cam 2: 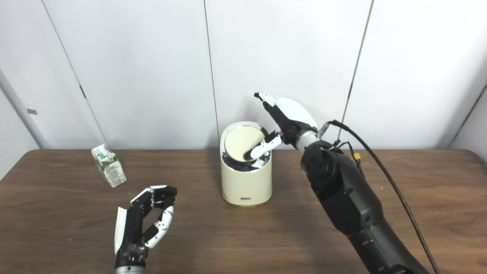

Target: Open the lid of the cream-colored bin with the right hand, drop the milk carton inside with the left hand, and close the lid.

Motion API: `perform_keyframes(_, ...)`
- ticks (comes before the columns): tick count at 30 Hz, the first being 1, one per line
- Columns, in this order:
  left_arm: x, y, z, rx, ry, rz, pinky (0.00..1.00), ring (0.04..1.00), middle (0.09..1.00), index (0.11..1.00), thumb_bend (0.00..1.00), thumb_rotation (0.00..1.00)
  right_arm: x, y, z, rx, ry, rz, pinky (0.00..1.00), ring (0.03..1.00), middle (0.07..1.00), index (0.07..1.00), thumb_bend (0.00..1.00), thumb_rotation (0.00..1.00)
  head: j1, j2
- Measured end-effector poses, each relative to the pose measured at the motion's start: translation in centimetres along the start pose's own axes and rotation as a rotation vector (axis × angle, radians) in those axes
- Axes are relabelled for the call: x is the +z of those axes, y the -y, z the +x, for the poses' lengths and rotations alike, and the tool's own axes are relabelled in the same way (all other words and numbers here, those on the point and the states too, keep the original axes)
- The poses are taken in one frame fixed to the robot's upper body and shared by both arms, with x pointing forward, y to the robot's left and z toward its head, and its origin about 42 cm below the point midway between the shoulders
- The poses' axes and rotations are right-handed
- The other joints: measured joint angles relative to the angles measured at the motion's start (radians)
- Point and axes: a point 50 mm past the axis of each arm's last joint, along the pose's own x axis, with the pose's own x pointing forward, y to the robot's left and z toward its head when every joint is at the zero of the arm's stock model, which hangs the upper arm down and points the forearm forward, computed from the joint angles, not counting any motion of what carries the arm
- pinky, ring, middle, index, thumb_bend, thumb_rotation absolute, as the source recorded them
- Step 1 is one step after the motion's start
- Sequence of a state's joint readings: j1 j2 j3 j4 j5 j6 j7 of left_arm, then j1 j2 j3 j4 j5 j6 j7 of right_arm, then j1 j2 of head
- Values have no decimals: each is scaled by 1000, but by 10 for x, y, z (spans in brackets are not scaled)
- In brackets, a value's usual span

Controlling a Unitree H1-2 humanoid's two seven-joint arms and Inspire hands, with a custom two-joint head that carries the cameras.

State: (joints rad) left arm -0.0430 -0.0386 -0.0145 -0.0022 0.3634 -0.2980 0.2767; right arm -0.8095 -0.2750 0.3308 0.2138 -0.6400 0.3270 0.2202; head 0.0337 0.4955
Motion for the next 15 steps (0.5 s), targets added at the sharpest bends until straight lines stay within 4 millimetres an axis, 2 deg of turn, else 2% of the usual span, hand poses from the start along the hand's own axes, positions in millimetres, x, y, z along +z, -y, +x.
perform_keyframes(8,0,0,0,-2,1,0,533,598,620,612,204,198,0,0,0,-5,2,-11,890,961,968,953,903,267,0,8)
perform_keyframes(11,0,1,0,-5,2,3,534,601,624,613,203,238,0,-5,-4,-80,19,-95,898,947,952,945,949,247,2,6)
perform_keyframes(15,0,2,0,-9,-2,6,533,603,627,616,195,216,2,-10,-9,-144,51,-146,893,947,950,945,950,244,-2,6)
